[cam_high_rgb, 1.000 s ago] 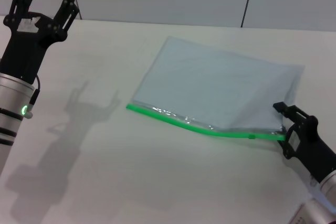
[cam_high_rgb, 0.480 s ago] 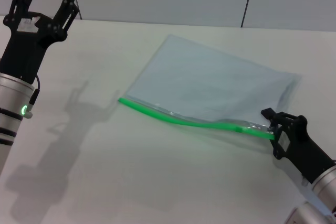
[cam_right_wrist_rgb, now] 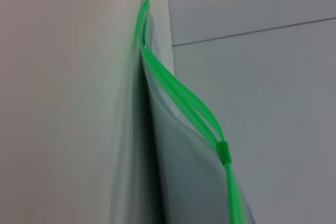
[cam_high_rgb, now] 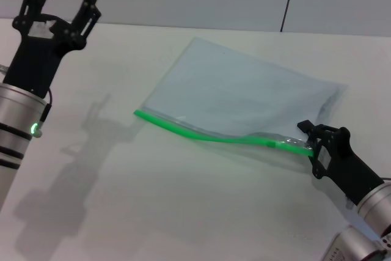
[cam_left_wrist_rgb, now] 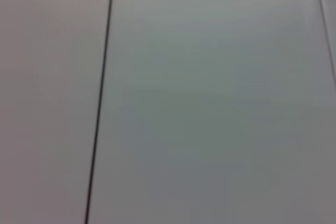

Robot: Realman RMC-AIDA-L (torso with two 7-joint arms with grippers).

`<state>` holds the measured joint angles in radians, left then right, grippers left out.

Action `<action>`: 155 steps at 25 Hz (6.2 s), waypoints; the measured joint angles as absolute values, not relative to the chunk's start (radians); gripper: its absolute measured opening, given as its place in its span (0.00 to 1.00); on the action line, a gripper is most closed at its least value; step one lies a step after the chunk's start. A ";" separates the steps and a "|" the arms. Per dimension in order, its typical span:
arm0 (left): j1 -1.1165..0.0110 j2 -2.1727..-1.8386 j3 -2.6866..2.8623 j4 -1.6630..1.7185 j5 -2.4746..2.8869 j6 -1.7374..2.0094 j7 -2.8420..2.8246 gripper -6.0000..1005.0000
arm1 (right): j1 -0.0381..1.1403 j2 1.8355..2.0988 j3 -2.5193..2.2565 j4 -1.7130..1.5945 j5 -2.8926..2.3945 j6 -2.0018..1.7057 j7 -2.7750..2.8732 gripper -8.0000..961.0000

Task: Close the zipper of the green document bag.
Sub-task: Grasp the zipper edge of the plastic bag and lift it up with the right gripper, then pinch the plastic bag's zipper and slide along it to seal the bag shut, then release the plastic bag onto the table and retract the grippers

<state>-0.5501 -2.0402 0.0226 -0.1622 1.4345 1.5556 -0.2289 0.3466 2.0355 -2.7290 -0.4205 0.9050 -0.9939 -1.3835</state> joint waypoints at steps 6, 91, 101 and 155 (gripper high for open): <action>-0.583 -2.041 0.024 -0.164 1.551 1.487 -0.108 0.74 | 0.372 2.034 -2.729 -0.440 0.905 -0.976 -1.365 0.06; -0.692 -2.054 0.283 -0.325 1.696 1.186 0.717 0.10 | 0.470 2.027 -2.771 -0.463 0.899 -1.005 -1.210 0.06; -0.674 -2.050 0.233 -0.323 1.693 1.177 0.716 0.12 | 0.470 2.025 -2.744 -0.367 0.903 -1.108 -1.062 0.06; -0.569 -2.042 -0.017 -0.250 1.516 1.532 -0.031 0.71 | 0.380 2.024 -2.359 -0.221 0.877 -1.556 -0.086 0.49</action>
<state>-0.5688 -2.0416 -0.0169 -0.2504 1.5161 1.5315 -0.0314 0.3803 2.0242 -2.3594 -0.2210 0.8770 -1.5562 -0.0857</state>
